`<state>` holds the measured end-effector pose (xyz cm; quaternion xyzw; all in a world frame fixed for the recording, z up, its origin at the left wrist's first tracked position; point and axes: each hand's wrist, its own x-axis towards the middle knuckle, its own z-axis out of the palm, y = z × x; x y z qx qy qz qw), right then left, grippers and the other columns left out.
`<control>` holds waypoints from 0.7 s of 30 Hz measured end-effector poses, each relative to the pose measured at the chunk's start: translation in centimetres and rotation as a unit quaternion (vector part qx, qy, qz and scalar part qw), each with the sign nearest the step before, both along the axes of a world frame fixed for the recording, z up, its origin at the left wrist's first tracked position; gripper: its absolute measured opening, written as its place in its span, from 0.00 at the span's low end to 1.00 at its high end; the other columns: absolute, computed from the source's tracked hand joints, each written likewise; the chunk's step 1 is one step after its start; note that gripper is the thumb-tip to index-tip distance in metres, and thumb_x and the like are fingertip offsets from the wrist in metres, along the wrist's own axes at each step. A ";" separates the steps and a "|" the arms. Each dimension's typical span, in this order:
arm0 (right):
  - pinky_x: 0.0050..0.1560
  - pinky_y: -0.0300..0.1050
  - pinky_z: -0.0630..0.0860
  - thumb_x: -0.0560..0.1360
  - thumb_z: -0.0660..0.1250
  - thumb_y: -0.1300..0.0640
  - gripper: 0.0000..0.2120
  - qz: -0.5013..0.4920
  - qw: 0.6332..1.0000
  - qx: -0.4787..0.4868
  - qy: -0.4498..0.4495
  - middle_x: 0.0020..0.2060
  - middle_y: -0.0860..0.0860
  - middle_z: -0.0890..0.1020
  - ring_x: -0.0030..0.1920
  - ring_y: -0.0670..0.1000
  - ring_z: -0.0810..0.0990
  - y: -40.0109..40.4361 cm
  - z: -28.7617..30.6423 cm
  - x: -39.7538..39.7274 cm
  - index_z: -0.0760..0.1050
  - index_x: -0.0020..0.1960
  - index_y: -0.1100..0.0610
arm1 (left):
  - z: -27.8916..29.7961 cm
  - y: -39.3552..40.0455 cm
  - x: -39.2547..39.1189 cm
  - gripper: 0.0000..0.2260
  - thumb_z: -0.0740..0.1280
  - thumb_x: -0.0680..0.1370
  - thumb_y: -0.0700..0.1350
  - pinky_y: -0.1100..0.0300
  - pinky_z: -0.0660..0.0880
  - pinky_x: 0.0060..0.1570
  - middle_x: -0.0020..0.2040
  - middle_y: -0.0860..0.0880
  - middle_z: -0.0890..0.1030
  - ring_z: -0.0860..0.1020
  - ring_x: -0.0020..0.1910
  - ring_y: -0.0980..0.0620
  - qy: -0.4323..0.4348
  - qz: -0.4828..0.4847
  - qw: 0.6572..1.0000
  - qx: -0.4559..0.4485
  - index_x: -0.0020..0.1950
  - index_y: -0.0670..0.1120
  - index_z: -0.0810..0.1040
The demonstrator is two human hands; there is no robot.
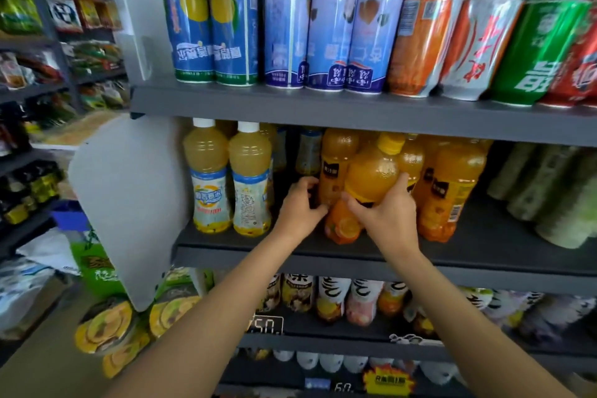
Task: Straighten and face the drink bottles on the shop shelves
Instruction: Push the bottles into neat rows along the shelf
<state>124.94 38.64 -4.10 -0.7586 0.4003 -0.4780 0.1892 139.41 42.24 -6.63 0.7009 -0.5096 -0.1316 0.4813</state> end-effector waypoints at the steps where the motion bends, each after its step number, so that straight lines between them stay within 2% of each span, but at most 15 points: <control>1: 0.36 0.41 0.76 0.66 0.76 0.47 0.31 0.004 1.000 0.006 -0.007 0.42 0.52 0.77 0.41 0.53 0.80 0.1 0.0 -0.4 0.62 0.57 0.61 | 0.2 -0.5 -0.4 0.21 0.68 0.75 0.42 0.58 0.68 0.60 0.64 0.43 0.71 0.71 0.63 0.46 0.002 0.005 1.000 0.012 0.67 0.43 0.68; 4: 0.47 0.46 0.78 0.65 0.76 0.47 0.35 0.010 1.000 0.007 -0.003 0.50 0.54 0.78 0.49 0.53 0.79 0.0 0.1 -1.4 0.62 0.61 0.62 | 0.4 -1.8 -1.6 0.19 0.66 0.76 0.42 0.55 0.67 0.60 0.65 0.41 0.70 0.71 0.64 0.43 0.008 0.014 1.000 0.026 0.66 0.44 0.69; 6: 0.49 0.46 0.78 0.66 0.76 0.46 0.36 -0.002 1.000 0.004 0.015 0.52 0.56 0.78 0.51 0.54 0.79 0.0 0.2 -1.6 0.62 0.63 0.62 | 0.2 -2.0 -2.2 0.17 0.65 0.77 0.43 0.56 0.67 0.60 0.65 0.41 0.70 0.71 0.63 0.43 0.007 0.025 0.999 0.028 0.66 0.43 0.71; 11: 0.35 0.41 0.70 0.69 0.73 0.45 0.31 -0.051 0.994 0.004 0.095 0.45 0.54 0.76 0.41 0.53 0.78 -0.2 1.2 -0.5 0.61 0.57 0.61 | -1.0 -1.1 -1.9 0.16 0.66 0.76 0.39 0.52 0.71 0.60 0.63 0.42 0.71 0.74 0.61 0.44 -0.009 0.029 0.999 0.031 0.64 0.42 0.71; 13: 0.34 0.44 0.73 0.69 0.72 0.44 0.31 -0.049 0.991 0.009 0.127 0.45 0.57 0.79 0.41 0.56 0.81 -0.8 1.6 0.6 0.61 0.58 0.61 | -1.3 -0.4 -1.6 0.16 0.66 0.75 0.37 0.51 0.72 0.60 0.62 0.42 0.72 0.75 0.60 0.45 -0.003 0.029 0.999 0.022 0.63 0.41 0.71; 15: 0.38 0.48 0.78 0.70 0.72 0.43 0.33 -0.040 0.990 0.025 0.136 0.44 0.59 0.81 0.41 0.58 0.82 -1.5 1.5 1.7 0.60 0.60 0.62 | -1.6 0.4 -1.4 0.17 0.65 0.75 0.36 0.54 0.72 0.60 0.62 0.43 0.73 0.75 0.60 0.47 -0.010 0.017 1.000 0.020 0.63 0.41 0.71; 18: 0.43 0.55 0.80 0.70 0.71 0.45 0.33 -0.027 0.992 0.061 0.111 0.45 0.61 0.81 0.44 0.61 0.82 -1.9 1.1 3.1 0.59 0.62 0.62 | -1.9 1.5 -0.9 0.16 0.64 0.76 0.35 0.62 0.72 0.55 0.63 0.43 0.73 0.75 0.59 0.48 -0.019 0.004 1.000 0.015 0.64 0.41 0.71; 19: 0.44 0.56 0.80 0.71 0.71 0.46 0.31 -0.028 0.992 0.063 0.103 0.46 0.61 0.81 0.44 0.61 0.82 -1.9 0.9 3.5 0.59 0.61 0.62 | -1.9 1.8 -0.7 0.16 0.64 0.76 0.35 0.63 0.71 0.53 0.63 0.43 0.73 0.75 0.59 0.48 -0.021 0.004 1.000 0.012 0.64 0.41 0.71; 21: 0.48 0.50 0.78 0.73 0.69 0.46 0.28 -0.036 0.991 0.057 0.112 0.46 0.61 0.82 0.46 0.60 0.82 -1.6 0.7 3.7 0.60 0.60 0.62 | -2.0 2.4 -0.4 0.16 0.63 0.76 0.35 0.65 0.70 0.51 0.63 0.44 0.73 0.76 0.58 0.50 -0.036 0.015 0.999 0.007 0.64 0.41 0.70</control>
